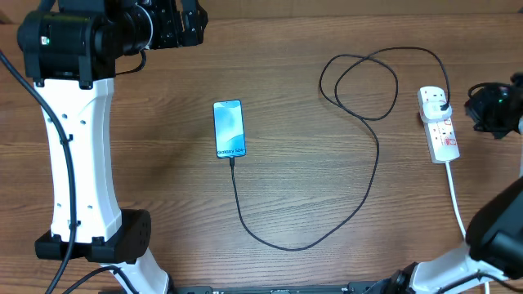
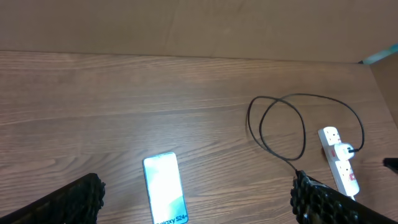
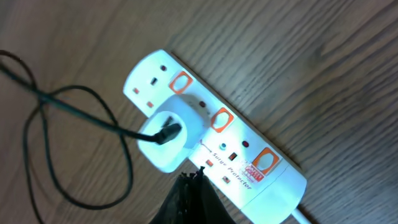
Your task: Plug charger to phone and switch on socket
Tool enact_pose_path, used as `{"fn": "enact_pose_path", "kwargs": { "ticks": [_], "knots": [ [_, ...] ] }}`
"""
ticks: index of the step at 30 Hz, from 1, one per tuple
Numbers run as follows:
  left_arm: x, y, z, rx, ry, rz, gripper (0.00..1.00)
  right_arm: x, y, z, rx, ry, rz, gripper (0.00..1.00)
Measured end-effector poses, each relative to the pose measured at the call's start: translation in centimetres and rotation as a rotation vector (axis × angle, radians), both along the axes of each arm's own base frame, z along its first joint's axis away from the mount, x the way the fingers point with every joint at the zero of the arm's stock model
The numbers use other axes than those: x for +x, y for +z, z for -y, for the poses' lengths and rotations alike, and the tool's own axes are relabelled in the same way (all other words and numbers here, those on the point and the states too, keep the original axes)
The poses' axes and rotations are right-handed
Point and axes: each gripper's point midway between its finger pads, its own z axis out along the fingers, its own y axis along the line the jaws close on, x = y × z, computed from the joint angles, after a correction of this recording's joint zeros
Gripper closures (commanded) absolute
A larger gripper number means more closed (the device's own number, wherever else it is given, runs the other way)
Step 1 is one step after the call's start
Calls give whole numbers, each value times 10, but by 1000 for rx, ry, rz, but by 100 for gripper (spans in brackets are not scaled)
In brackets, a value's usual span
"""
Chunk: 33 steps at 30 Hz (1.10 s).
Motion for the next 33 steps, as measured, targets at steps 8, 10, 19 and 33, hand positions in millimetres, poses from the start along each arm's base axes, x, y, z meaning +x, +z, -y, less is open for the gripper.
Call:
{"fn": "enact_pose_path", "kwargs": {
  "ticks": [8,10,19,33],
  "knots": [
    [0,0,0,0,0,0,0,5,-15,2,11,1,-15,96],
    [0,0,0,0,0,0,0,5,-15,3,9,1,-12,96],
    [0,0,0,0,0,0,0,11,-39,9,23,-7,-33,96],
    [0,0,0,0,0,0,1,15,-78,17,77,-65,-71,96]
  ]
}}
